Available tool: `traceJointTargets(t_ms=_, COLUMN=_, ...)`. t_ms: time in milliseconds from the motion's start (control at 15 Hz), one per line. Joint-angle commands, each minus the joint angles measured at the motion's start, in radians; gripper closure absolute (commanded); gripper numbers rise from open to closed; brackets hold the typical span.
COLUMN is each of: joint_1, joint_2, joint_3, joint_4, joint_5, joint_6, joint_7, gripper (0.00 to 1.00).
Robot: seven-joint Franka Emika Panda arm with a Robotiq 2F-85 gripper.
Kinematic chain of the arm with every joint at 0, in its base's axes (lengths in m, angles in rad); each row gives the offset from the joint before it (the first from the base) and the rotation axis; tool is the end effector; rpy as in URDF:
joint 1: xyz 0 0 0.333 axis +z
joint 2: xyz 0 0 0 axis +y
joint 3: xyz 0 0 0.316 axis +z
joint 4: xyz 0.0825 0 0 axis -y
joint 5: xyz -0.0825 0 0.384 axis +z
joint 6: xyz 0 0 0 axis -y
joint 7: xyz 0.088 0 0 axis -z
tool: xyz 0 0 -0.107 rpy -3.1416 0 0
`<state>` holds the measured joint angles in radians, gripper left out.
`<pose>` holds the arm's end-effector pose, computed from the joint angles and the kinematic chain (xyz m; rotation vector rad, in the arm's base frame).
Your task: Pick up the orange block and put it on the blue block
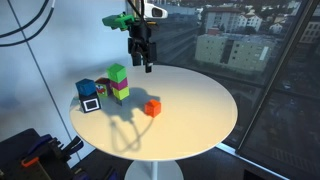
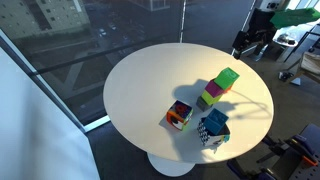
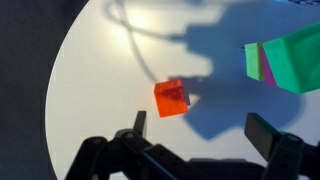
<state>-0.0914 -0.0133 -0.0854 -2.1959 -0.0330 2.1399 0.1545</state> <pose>0.5150 -0.0935 0.3864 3.0770 -0.4854 -0.0670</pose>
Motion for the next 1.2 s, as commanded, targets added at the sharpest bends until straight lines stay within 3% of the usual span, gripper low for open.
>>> traceJointTargets(t_ms=0, joint_1=-0.004, joint_2=0.026, joint_3=-0.006, joint_4=0.011, joint_5=-0.007, joint_6=0.016, joint_7=0.013, gripper=0.00)
traceJointTargets(t_ms=1133, joint_1=-0.005, joint_2=0.249, joint_3=-0.040, joint_4=-0.004, joint_5=-0.013, joint_6=0.310, joint_7=-0.005, gripper=0.00)
